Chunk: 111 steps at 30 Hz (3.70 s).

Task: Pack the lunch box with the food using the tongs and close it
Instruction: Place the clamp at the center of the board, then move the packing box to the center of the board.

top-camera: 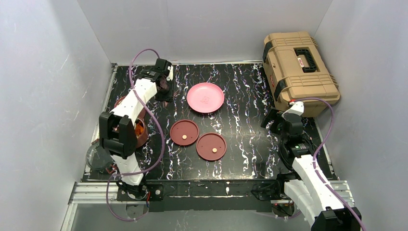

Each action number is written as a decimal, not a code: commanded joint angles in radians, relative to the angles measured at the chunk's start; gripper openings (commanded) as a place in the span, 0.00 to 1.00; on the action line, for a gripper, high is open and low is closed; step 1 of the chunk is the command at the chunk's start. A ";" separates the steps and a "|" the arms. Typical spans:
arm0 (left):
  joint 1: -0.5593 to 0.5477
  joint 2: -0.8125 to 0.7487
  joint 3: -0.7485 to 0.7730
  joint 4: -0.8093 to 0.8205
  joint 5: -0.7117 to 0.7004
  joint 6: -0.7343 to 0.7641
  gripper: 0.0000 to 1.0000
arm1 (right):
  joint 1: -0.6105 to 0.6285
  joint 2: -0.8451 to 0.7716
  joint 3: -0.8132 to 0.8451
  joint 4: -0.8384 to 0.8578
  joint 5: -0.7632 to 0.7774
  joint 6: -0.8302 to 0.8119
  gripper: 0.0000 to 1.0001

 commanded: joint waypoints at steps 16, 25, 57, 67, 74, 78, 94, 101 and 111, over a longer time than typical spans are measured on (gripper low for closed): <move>0.060 0.210 0.084 0.066 0.091 0.012 0.37 | -0.001 -0.003 0.018 0.007 0.033 -0.009 1.00; 0.073 0.291 0.110 0.064 0.094 0.027 0.43 | -0.001 0.004 0.022 0.001 0.041 -0.012 1.00; 0.083 -0.134 -0.052 0.055 0.074 0.009 0.81 | -0.001 0.030 0.024 0.011 0.054 -0.016 1.00; 0.111 -0.422 -0.261 -0.099 0.065 -0.106 0.86 | -0.001 0.031 0.022 0.014 0.046 -0.011 1.00; 0.134 -0.557 -0.394 -0.133 -0.002 -0.153 0.87 | -0.001 0.034 0.023 0.016 0.040 -0.011 1.00; 0.160 -0.559 -0.436 -0.108 0.007 -0.149 0.83 | -0.001 0.032 0.022 0.016 0.037 -0.009 1.00; 0.191 -0.462 -0.515 0.001 -0.016 -0.073 0.50 | -0.001 0.028 0.021 0.012 0.039 -0.011 1.00; 0.193 -0.463 -0.539 0.041 -0.067 -0.052 0.49 | -0.001 0.035 0.019 0.019 0.032 -0.008 1.00; 0.204 -0.379 -0.500 0.069 -0.074 -0.040 0.37 | -0.002 0.046 0.019 0.027 0.028 -0.007 1.00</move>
